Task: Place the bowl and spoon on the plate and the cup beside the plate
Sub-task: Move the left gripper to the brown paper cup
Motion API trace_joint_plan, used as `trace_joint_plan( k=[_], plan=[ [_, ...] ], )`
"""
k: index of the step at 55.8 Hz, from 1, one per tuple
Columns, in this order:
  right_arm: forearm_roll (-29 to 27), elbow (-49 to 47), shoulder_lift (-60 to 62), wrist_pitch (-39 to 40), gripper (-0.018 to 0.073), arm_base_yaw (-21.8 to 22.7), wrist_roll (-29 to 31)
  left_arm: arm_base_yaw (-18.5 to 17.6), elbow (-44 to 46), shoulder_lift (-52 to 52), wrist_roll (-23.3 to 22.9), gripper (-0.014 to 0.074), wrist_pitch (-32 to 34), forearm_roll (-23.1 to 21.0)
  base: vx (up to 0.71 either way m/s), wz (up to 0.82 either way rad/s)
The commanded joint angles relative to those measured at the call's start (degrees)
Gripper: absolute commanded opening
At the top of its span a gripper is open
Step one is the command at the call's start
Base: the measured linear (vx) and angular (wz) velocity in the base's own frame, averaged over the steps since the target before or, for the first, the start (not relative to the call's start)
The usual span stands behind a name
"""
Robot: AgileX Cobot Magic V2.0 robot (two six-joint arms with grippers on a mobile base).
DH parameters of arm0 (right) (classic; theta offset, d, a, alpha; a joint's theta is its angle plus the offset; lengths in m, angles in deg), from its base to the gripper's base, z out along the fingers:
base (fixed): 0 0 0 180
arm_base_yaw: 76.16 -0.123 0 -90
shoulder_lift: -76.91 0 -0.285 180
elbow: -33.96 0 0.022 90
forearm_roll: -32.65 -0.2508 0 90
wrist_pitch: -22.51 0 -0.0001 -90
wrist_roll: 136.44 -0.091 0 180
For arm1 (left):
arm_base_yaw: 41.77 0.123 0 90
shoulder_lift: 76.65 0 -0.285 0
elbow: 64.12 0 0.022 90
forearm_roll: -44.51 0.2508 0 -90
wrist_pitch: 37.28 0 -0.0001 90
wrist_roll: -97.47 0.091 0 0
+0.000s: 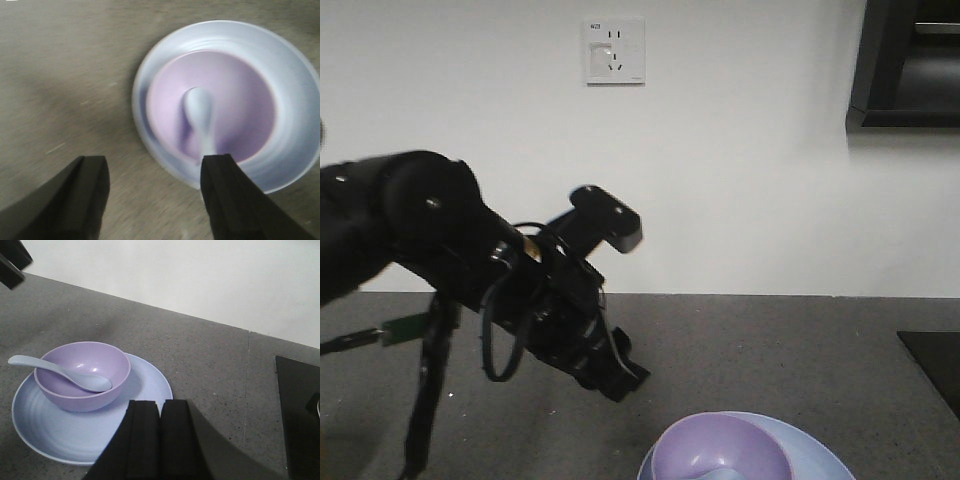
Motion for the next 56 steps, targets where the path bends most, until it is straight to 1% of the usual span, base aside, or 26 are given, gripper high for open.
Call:
trace_joint_plan(
  k=[1, 4, 6, 10, 12, 28, 33, 47, 56],
  plan=[
    [0.2, -1.5, -0.7, 4.0, -0.0008, 0.0, -0.2, -0.2, 1.9, 6.4, -7.7, 0.0523, -0.1, 10.2, 0.00, 0.00],
    [0.2, -1.5, -0.7, 3.8, -0.0008, 0.0, -0.2, 0.1, 1.9, 8.2, -11.3, 0.0523, -3.4, 16.5, 0.00, 0.00],
    [0.2, -1.5, -0.7, 3.8, -0.0008, 0.0, -0.2, 0.7, 1.9, 9.1, -13.0, 0.0523, -5.8, 19.5, 0.00, 0.00],
    [0.3, -1.5, -0.7, 3.7, -0.0008, 0.0, -0.2, 2.5, 1.9, 10.1, -14.8, 0.0523, -10.4, 22.9, 0.00, 0.00],
    [0.4, -1.5, -0.7, 3.7, -0.0008, 0.0, -0.2, 3.8, 1.7, 10.6, -15.6, 0.0523, -11.0, 23.8, 0.00, 0.00],
    [0.4, -1.5, -0.7, 3.2, -0.0008, 0.0, -0.1, 14.5, -4.6, 13.8, -18.5, 0.0523, -10.9, 23.8, 0.00, 0.00],
    [0.5, -1.5, -0.7, 3.0, -0.0008, 0.0, -0.1, 17.0, -7.3, 13.8, -18.8, 0.0523, -10.9, 23.8, 0.00, 0.00],
    [0.4, -1.5, -0.7, 3.0, -0.0008, 0.0, -0.1, 21.6, -13.3, 13.9, -20.4, 0.0523, -10.9, 23.8, 0.00, 0.00],
    [0.4, -1.5, -0.7, 3.0, -0.0008, 0.0, -0.1, 22.7, -15.8, 14.0, -20.4, 0.0523, -10.9, 24.0, 0.00, 0.00]
  ],
)
